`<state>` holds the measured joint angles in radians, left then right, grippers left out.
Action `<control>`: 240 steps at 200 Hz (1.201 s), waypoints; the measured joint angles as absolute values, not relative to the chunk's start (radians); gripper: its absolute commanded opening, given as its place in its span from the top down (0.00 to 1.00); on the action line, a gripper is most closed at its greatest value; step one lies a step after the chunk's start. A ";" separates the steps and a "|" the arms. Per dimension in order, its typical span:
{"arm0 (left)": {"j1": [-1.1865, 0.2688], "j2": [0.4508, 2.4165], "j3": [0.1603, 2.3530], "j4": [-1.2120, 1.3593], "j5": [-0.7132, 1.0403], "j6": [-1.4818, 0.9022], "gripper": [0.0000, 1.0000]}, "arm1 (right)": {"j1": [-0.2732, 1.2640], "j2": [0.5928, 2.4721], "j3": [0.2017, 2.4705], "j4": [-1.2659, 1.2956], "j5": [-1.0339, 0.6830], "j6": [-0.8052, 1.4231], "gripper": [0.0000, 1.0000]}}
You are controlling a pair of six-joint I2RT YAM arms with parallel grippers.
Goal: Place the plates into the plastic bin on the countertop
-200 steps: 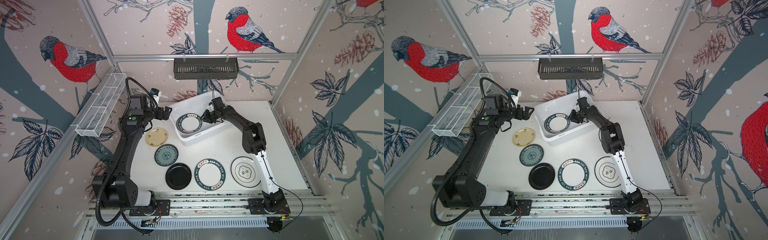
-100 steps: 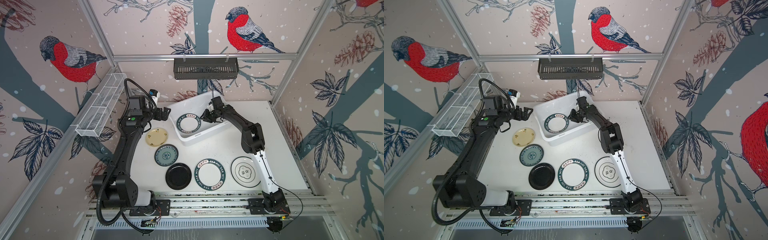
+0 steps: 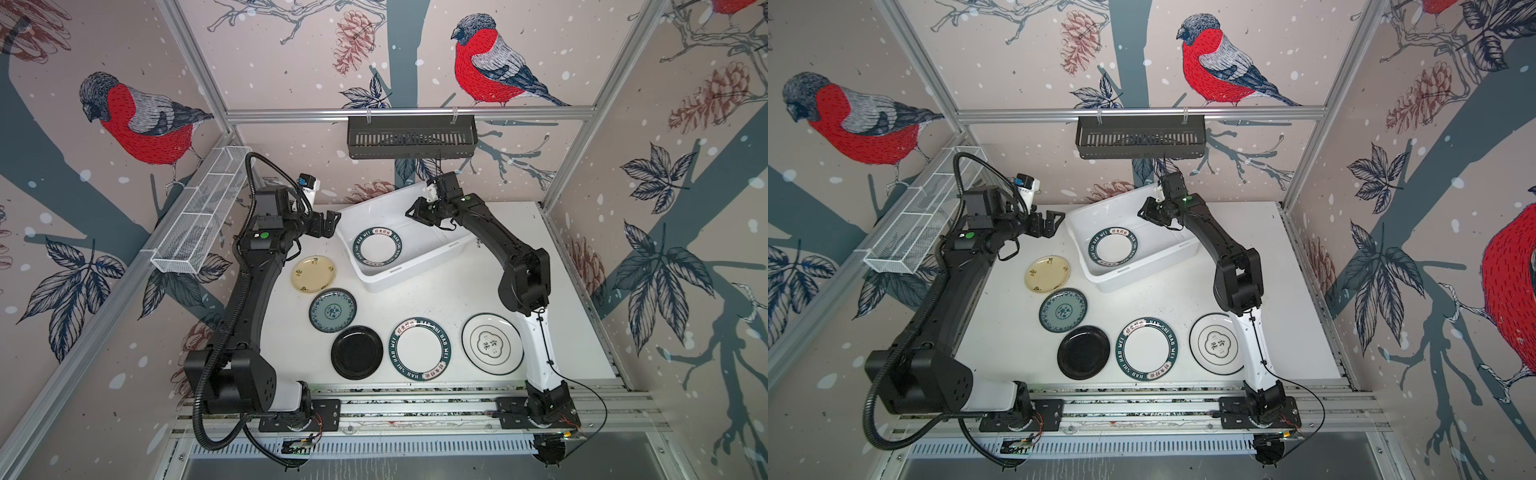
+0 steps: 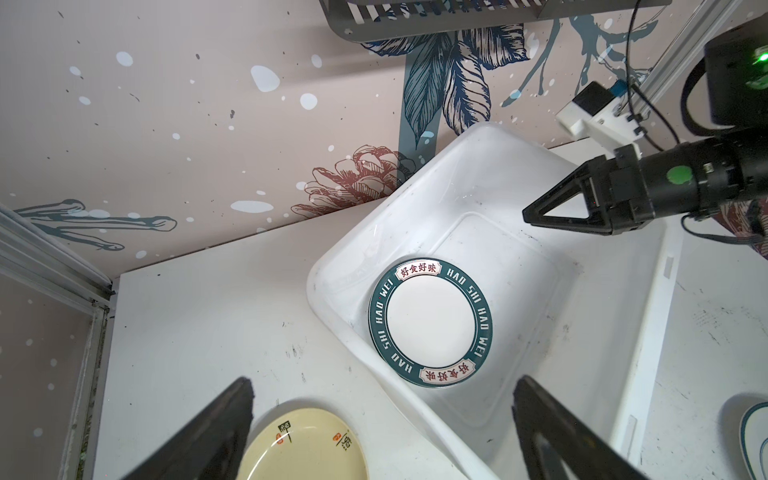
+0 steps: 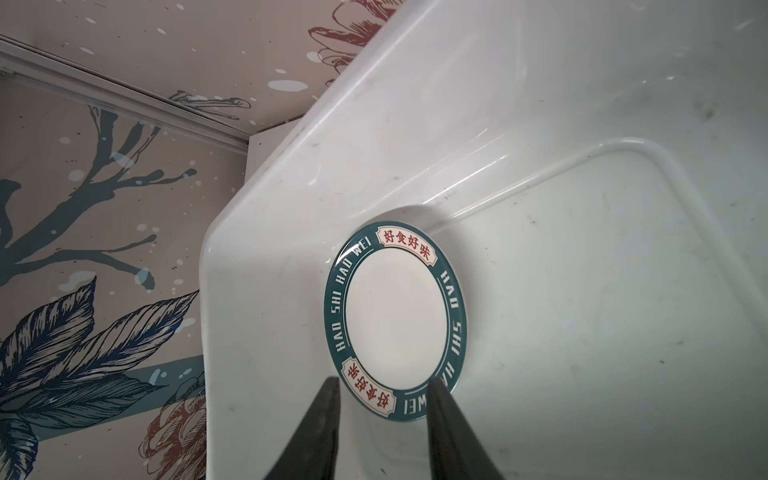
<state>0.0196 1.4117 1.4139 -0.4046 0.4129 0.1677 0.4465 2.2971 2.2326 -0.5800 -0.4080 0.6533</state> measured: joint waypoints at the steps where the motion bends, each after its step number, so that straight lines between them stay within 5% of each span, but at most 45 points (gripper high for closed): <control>1: 0.020 1.412 1.414 -0.405 0.413 0.168 0.04 | 0.447 2.295 2.232 -0.580 -0.408 0.653 0.63; 39: 0.020 1.409 1.431 -0.409 0.416 0.198 0.04 | 0.451 2.127 2.101 -0.598 -0.355 0.629 0.63; 102: -0.002 1.409 1.456 -0.439 0.469 0.291 0.03 | 0.394 1.595 1.518 -0.611 -0.227 0.721 0.57; 130: -0.021 1.408 1.451 -0.455 0.474 0.303 0.03 | 0.299 1.358 1.287 -0.696 -0.154 0.826 0.43; 155: -0.037 1.403 1.434 -0.456 0.479 0.303 0.03 | 0.195 1.168 1.118 -0.775 -0.097 0.915 0.40; 203: -0.054 1.382 1.390 -0.453 0.505 0.293 0.03 | 0.019 0.970 0.898 -0.939 -0.038 1.052 0.16; 240: -0.057 1.359 1.364 -0.446 0.521 0.294 0.03 | -0.060 0.900 0.794 -1.016 -0.009 1.075 0.15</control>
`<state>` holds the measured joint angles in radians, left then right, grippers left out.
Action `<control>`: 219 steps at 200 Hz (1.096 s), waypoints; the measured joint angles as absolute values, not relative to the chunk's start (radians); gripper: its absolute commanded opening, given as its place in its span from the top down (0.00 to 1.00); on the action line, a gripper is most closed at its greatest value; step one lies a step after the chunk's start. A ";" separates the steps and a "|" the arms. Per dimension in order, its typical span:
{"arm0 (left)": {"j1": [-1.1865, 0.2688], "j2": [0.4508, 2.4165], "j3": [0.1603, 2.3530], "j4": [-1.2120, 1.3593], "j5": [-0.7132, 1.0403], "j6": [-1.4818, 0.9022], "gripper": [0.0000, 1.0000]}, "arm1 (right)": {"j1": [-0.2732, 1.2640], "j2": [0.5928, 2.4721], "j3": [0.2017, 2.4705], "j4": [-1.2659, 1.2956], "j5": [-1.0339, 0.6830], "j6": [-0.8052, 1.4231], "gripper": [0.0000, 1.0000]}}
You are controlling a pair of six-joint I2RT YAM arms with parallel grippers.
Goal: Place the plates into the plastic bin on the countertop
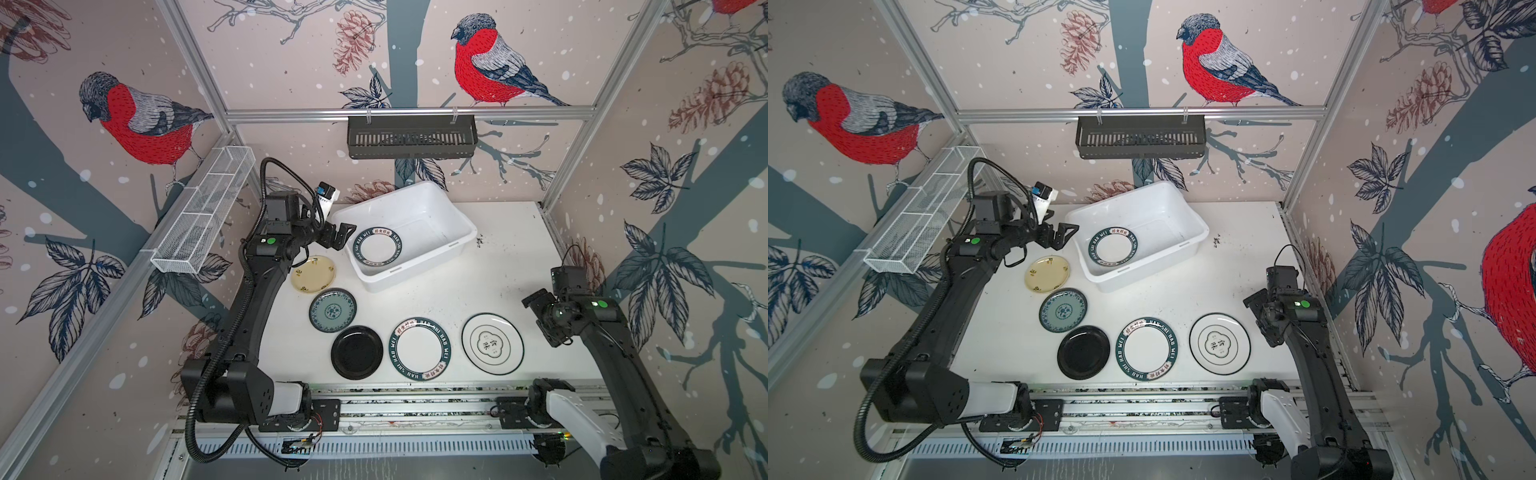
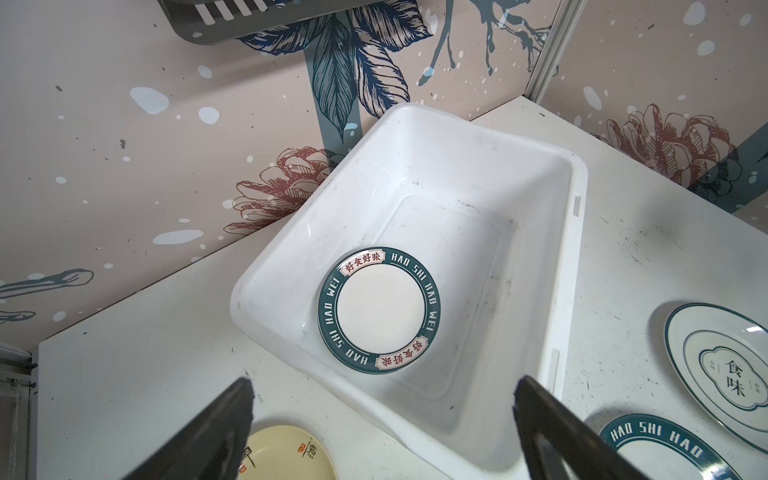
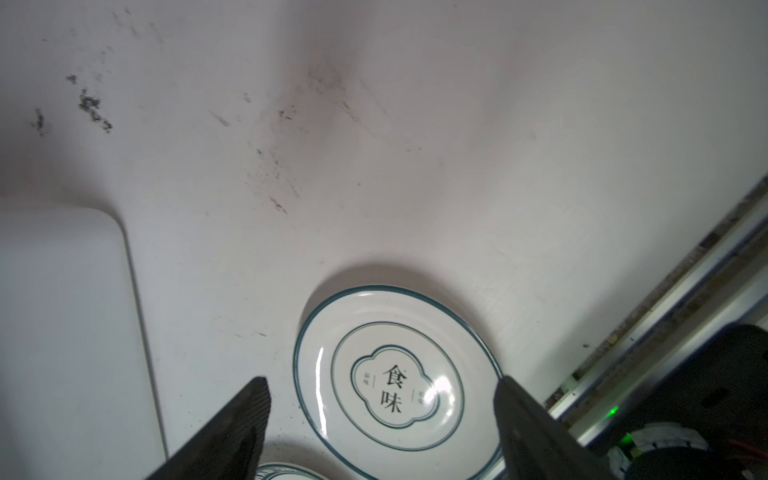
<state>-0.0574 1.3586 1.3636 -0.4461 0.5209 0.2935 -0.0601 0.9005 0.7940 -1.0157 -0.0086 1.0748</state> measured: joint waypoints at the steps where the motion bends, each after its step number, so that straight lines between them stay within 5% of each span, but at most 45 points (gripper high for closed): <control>1: -0.057 1.357 1.362 -0.446 0.521 0.294 0.03 | -0.061 0.899 0.792 -1.016 -0.009 1.075 0.15; 219: -0.060 1.272 1.263 -0.427 0.512 0.292 0.04 | -0.097 0.807 0.438 -0.880 -0.286 1.095 0.24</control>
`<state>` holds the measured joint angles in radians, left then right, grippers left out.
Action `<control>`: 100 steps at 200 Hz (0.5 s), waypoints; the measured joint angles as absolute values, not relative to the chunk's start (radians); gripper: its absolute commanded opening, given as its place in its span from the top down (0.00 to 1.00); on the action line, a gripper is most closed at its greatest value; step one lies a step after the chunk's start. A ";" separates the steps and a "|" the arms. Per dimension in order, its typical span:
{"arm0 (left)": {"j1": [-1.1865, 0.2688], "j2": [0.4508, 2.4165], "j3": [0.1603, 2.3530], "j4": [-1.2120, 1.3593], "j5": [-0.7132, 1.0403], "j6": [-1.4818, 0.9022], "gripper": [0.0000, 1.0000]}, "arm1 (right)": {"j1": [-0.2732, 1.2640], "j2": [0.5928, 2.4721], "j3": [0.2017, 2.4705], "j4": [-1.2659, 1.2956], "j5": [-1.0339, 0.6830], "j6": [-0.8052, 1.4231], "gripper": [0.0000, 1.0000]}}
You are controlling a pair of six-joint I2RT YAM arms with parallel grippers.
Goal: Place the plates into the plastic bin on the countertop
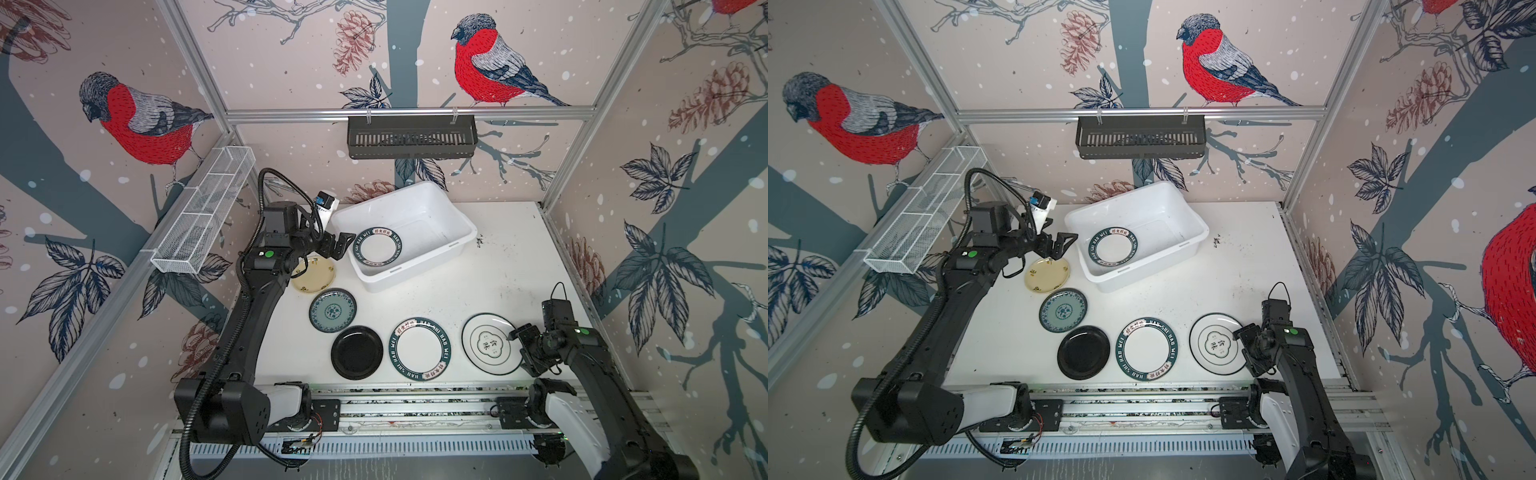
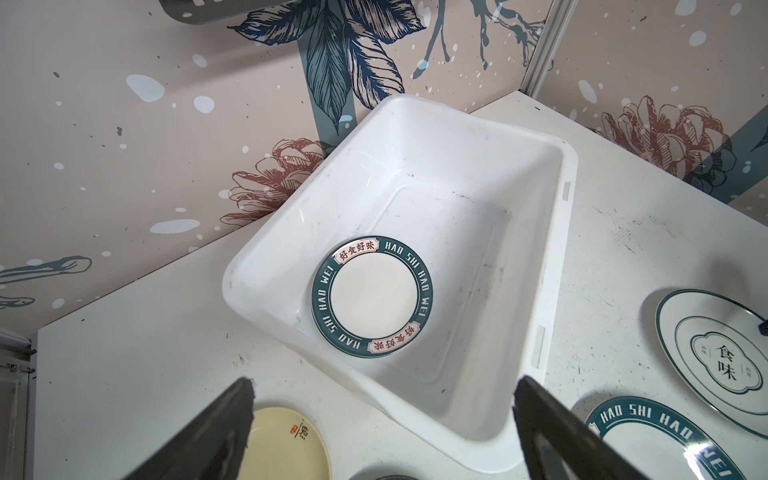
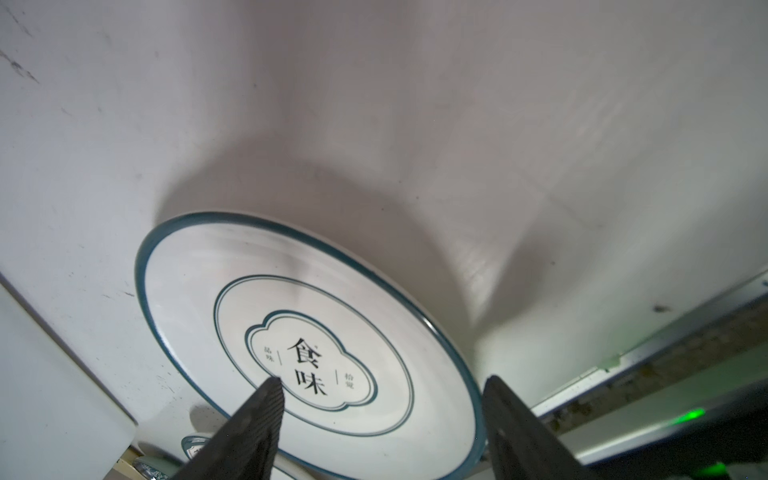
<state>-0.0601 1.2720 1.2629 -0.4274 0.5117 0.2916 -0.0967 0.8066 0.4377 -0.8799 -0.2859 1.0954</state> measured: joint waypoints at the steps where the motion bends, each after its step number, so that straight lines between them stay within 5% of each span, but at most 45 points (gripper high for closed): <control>1: -0.060 1.272 1.263 -0.427 0.512 0.292 0.04 | -0.097 0.807 0.437 -0.879 -0.286 1.095 0.24; 100: -0.060 1.267 1.263 -0.428 0.497 0.287 0.04 | -0.086 0.832 0.412 -0.736 -0.360 1.096 0.38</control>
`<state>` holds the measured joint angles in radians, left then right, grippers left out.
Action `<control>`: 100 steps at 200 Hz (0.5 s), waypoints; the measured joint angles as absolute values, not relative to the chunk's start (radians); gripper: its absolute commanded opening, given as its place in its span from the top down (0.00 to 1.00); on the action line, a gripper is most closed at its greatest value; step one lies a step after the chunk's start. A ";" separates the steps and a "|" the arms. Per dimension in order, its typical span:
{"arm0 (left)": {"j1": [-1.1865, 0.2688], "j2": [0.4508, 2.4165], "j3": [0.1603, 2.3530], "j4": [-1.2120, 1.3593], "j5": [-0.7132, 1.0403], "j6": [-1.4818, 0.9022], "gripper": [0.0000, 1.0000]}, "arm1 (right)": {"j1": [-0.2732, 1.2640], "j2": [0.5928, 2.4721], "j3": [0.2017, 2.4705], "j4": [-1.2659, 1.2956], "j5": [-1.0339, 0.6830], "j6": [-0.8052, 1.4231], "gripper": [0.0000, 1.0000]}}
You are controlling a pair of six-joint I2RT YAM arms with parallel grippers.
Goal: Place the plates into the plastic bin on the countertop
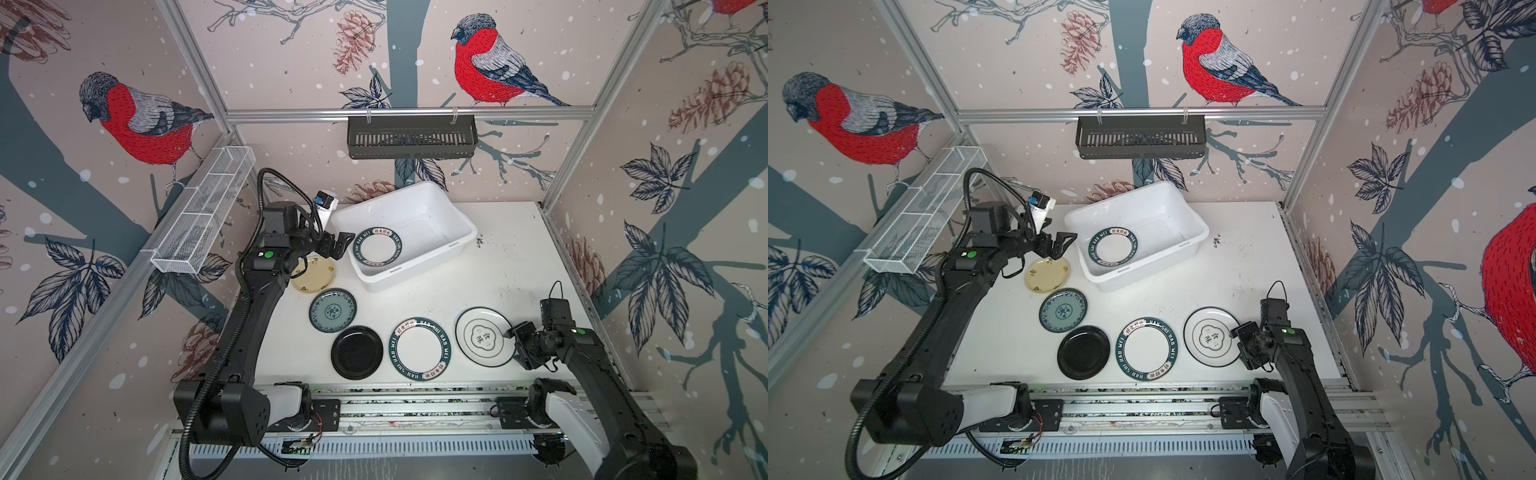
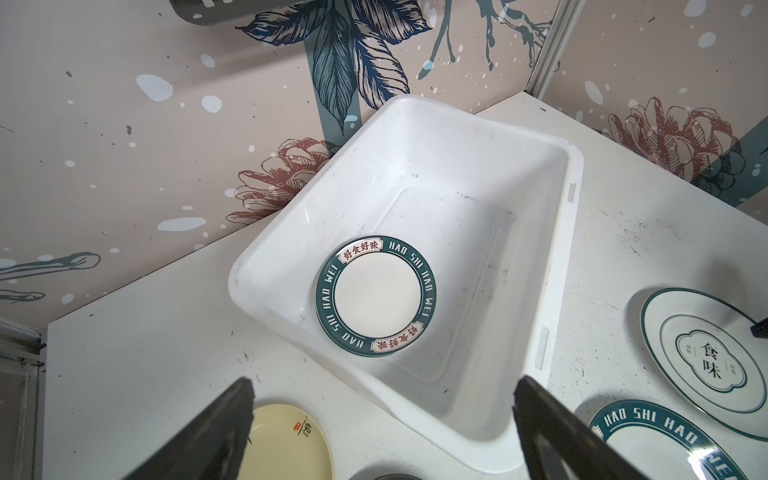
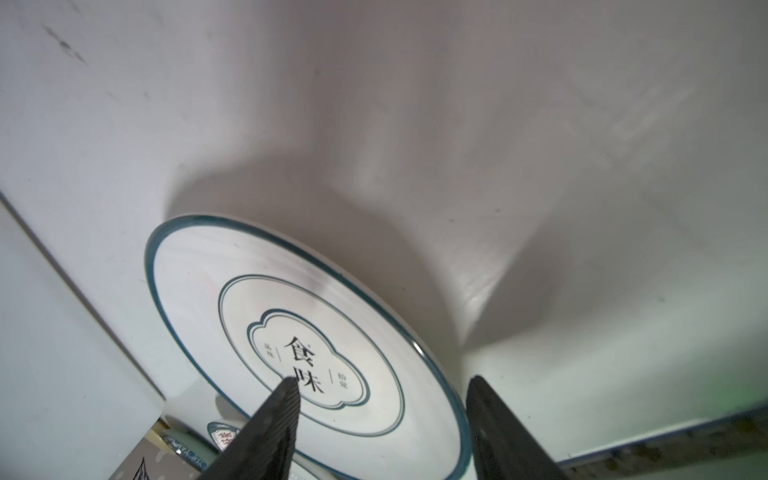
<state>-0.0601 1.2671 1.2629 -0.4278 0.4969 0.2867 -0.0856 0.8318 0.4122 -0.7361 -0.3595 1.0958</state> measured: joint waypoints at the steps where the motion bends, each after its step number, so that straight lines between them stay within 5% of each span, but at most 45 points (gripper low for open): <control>1: -0.060 1.267 1.263 -0.428 0.497 0.287 0.03 | -0.085 0.832 0.411 -0.731 -0.362 1.096 0.38; 100: -0.060 1.272 1.270 -0.428 0.491 0.286 0.03 | -0.076 1.044 0.443 -0.440 -0.487 1.014 0.45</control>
